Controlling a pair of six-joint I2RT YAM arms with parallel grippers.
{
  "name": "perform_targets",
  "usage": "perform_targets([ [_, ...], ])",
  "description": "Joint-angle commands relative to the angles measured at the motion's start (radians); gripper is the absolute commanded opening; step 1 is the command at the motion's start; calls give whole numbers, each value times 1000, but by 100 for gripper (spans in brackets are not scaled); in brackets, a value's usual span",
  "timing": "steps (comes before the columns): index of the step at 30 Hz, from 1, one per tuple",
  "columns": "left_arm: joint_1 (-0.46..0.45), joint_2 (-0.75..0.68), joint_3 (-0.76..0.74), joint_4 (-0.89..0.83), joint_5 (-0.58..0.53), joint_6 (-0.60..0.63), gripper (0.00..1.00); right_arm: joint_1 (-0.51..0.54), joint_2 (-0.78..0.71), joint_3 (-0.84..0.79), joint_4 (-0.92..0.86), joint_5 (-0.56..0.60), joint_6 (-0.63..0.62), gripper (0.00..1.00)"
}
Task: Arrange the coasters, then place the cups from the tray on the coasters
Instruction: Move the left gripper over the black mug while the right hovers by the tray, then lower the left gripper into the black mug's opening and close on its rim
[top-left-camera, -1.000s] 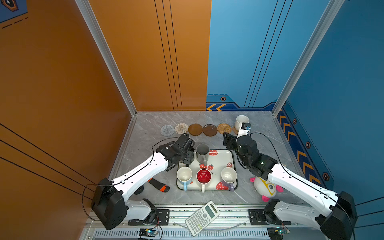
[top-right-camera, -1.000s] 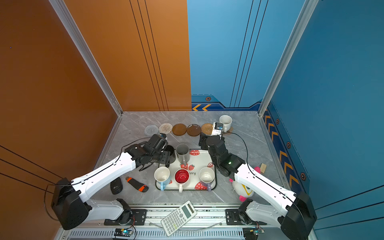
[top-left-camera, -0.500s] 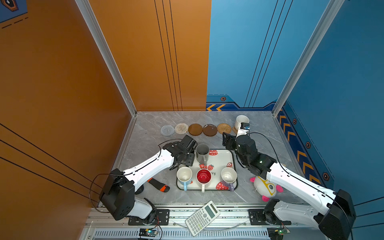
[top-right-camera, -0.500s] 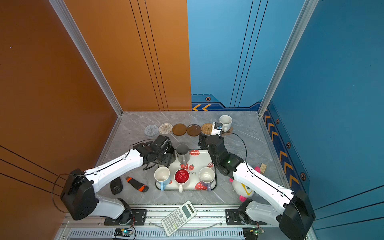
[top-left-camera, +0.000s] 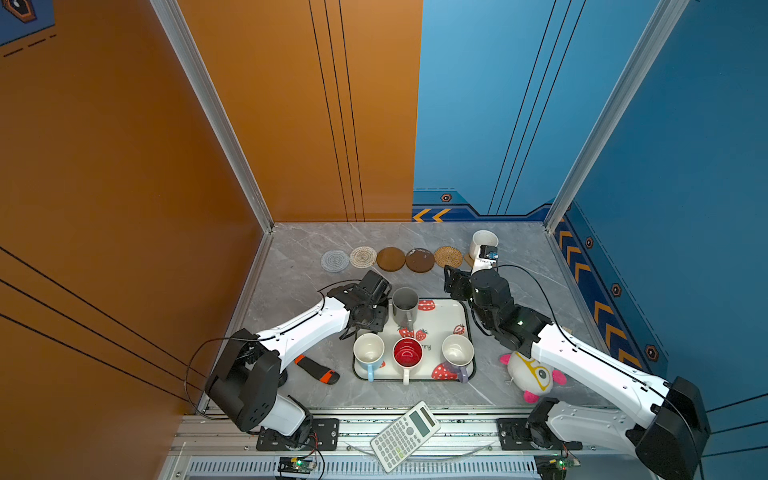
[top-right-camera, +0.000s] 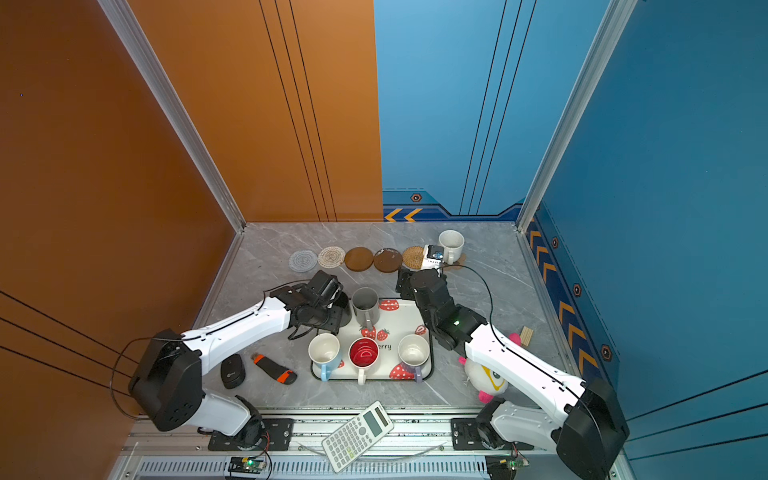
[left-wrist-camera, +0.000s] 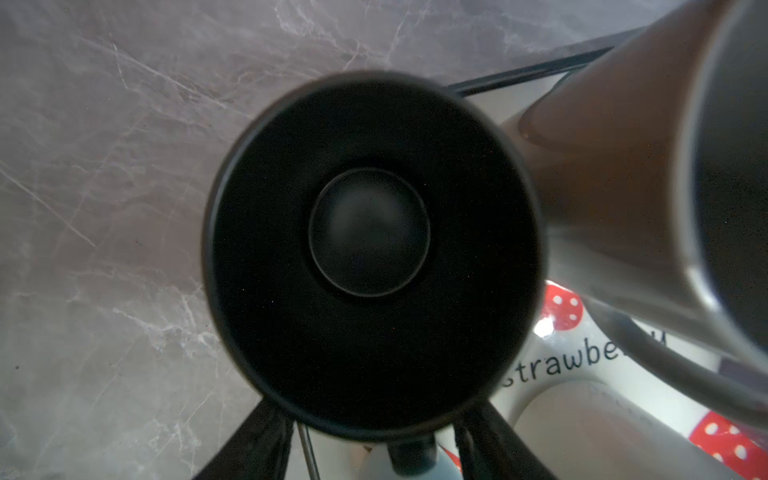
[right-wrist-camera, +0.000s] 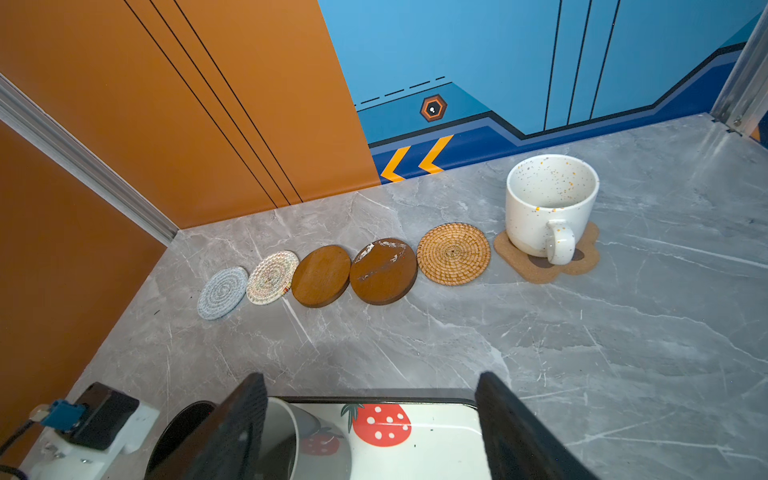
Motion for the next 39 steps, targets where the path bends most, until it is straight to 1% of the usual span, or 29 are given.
perform_targets([
  [1,9,12,-12,22,24,-15,60,-7,8,-6,12,-4,15,78],
  [14,12,81,-1,39,0,-17,52,-9,13,-3,16,-13,16,78],
  [26,13,91,3,56,-23,-19,37,-12,26,-1,15,-24,16,78],
  [31,15,98,4,59,-34,-18,24,-11,29,-1,13,-25,16,78],
  [32,15,97,3,60,-35,-18,19,-11,29,-1,13,-24,16,78],
  [35,15,96,1,66,-42,-16,0,-11,31,0,12,-23,16,78],
  [39,14,89,-2,74,-52,-15,0,-11,31,0,12,-24,16,78],
])
